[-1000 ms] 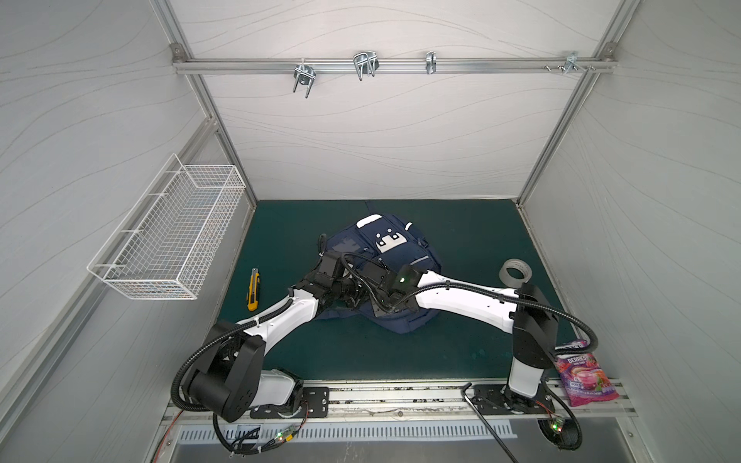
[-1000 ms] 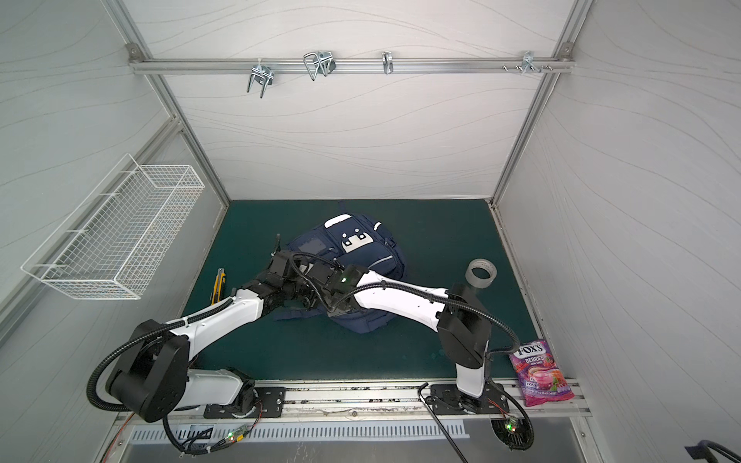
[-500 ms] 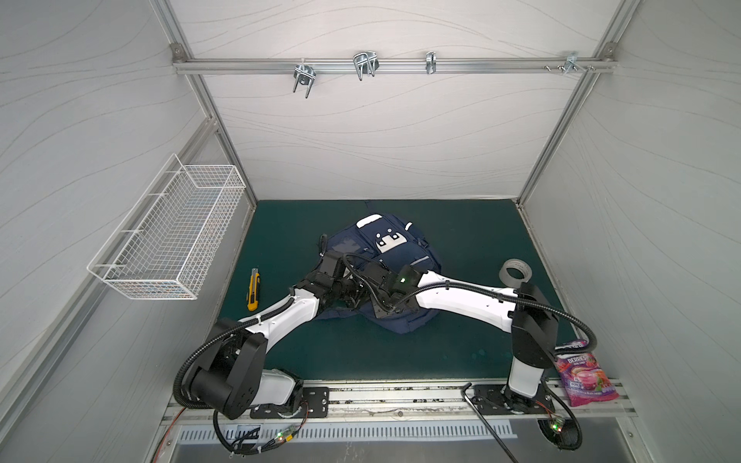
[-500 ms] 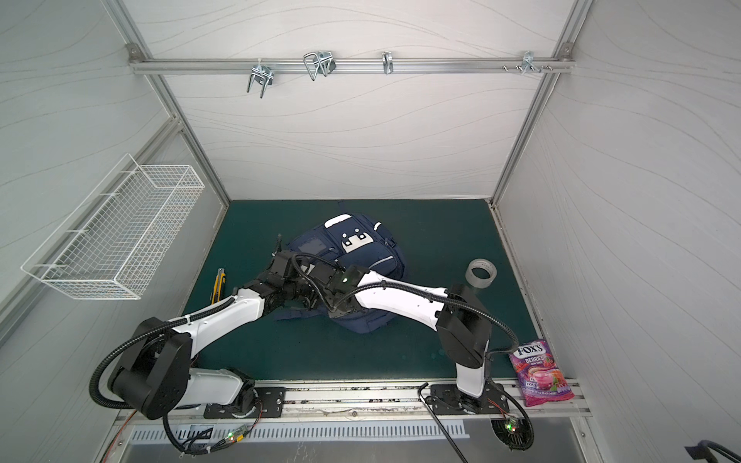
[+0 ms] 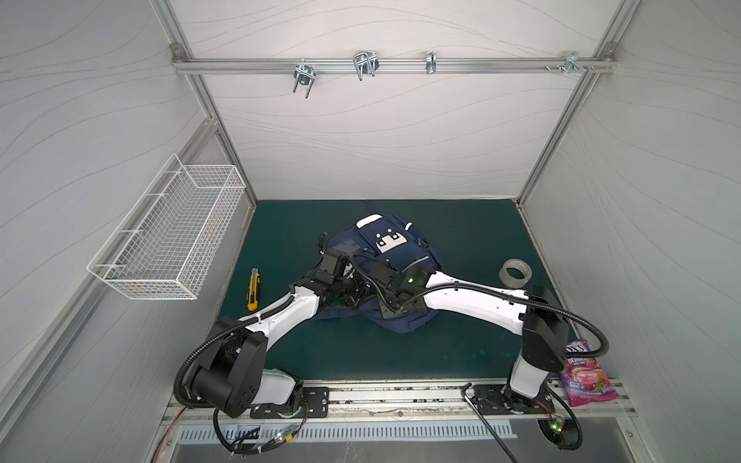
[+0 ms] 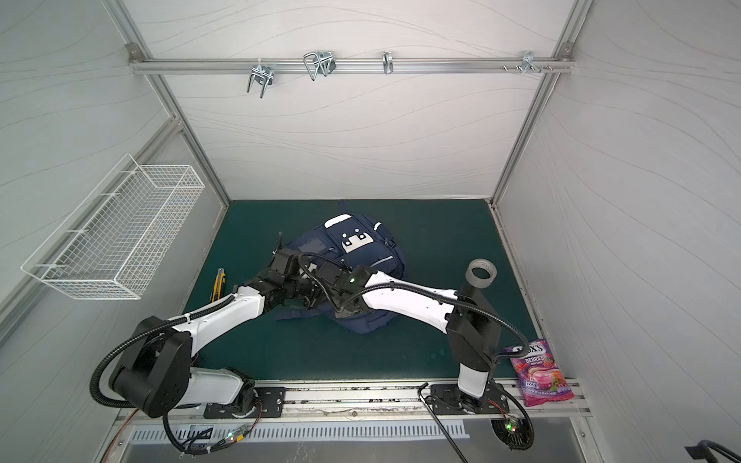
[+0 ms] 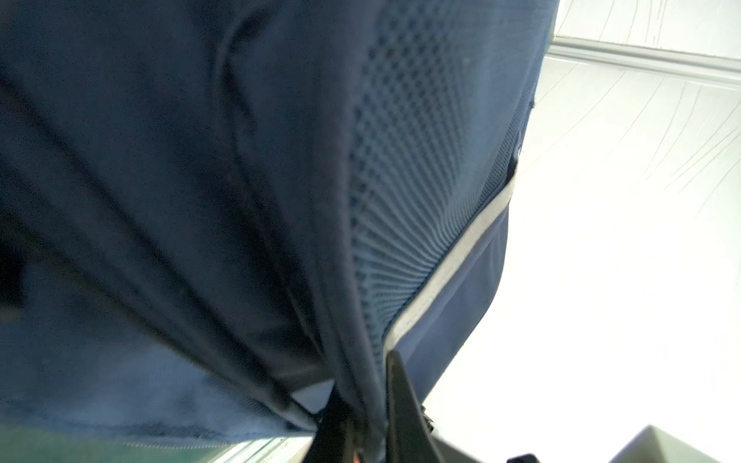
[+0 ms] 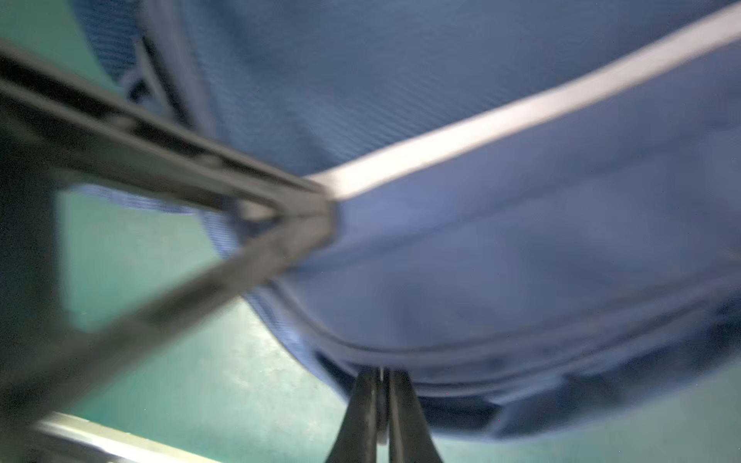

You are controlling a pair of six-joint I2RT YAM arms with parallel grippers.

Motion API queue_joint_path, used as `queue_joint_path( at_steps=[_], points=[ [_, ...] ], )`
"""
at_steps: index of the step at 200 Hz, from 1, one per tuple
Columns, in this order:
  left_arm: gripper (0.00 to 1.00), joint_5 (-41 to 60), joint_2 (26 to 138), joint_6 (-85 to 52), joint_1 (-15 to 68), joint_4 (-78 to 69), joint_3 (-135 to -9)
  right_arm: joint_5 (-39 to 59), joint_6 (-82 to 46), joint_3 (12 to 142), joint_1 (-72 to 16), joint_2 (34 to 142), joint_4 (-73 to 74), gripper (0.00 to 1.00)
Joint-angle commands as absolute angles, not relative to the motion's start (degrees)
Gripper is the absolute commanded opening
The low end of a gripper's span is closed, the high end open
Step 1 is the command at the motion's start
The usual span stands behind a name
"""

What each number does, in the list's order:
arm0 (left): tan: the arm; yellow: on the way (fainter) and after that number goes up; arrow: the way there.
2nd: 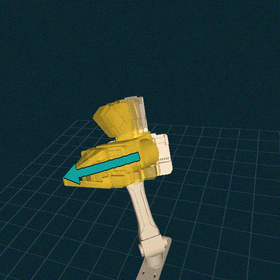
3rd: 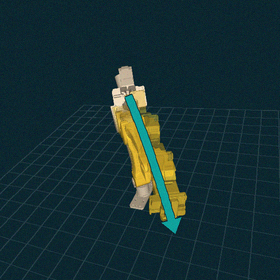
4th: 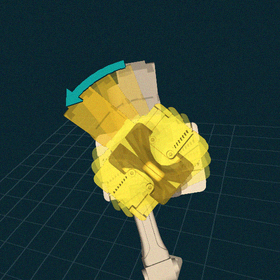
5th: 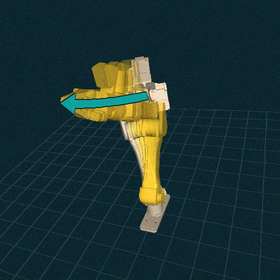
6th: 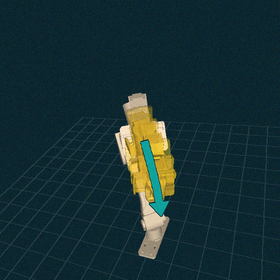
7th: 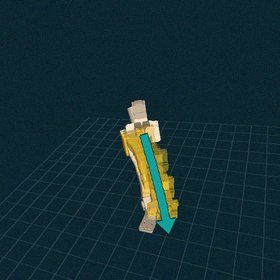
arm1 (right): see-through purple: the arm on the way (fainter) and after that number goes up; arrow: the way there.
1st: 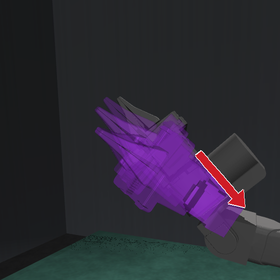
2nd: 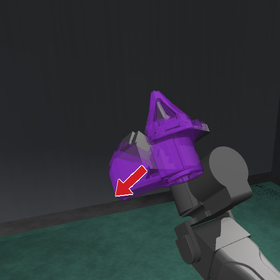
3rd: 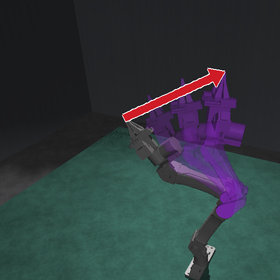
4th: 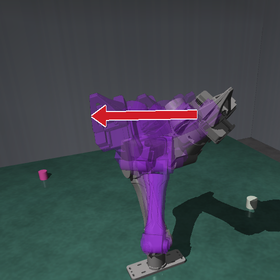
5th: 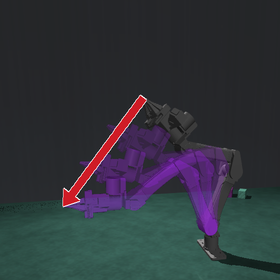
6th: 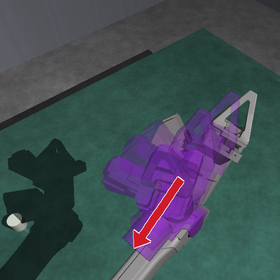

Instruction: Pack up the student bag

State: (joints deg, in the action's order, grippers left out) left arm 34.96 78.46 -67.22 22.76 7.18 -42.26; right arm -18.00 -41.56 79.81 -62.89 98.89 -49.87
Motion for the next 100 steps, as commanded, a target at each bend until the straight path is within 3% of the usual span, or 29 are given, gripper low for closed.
queue_joint_path(
  at_steps=[1, 56, 100],
  points=[
    [0.0, 32.1, 77.3, -64.2, 21.3, 7.9, -45.3, -21.5, -40.4, 75.9, -58.3, 94.1, -57.4, 0.0],
    [0.0, 29.3, 75.4, -57.9, 19.3, 15.2, -46.3, -23.5, -33.8, 71.0, -45.6, 88.4, -56.1, 0.0],
    [0.0, 23.0, 76.1, -52.2, 12.4, 24.5, -50.1, -21.7, -33.5, 67.6, -45.0, 84.2, -56.1, 0.0]
  ],
)
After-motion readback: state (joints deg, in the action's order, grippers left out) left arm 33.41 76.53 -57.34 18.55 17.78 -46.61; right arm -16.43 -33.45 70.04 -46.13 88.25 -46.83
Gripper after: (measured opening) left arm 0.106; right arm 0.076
